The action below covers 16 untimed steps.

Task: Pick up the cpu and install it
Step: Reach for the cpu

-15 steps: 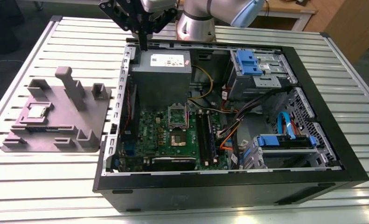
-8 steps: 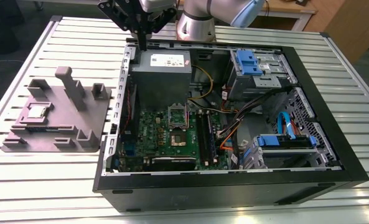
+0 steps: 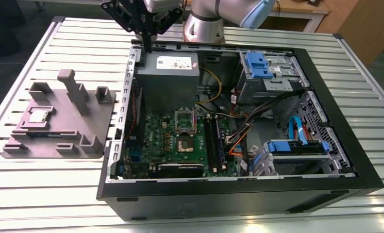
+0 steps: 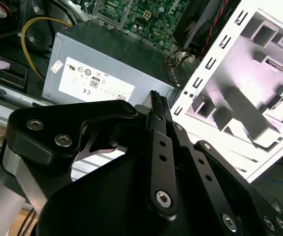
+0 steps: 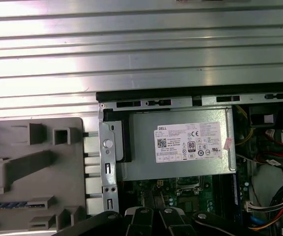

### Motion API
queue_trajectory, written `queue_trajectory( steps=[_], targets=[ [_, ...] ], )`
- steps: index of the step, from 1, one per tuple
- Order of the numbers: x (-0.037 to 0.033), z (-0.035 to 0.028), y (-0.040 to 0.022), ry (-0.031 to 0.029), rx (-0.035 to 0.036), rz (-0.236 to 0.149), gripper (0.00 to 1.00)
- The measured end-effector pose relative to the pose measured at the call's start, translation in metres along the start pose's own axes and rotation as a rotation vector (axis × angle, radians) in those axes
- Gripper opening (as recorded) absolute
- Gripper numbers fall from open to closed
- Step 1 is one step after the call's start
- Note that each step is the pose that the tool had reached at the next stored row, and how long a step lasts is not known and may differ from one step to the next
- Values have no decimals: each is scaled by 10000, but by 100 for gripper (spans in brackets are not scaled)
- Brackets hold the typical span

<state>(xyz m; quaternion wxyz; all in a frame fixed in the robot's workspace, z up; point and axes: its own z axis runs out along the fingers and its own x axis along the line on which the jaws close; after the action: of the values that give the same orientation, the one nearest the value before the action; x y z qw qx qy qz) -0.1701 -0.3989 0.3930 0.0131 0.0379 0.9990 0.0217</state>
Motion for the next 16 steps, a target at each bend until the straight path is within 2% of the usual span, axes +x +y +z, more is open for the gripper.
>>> queue_trajectory(
  steps=[16],
  targets=[
    [35,-1,-3,0,0,0,10]
  ],
)
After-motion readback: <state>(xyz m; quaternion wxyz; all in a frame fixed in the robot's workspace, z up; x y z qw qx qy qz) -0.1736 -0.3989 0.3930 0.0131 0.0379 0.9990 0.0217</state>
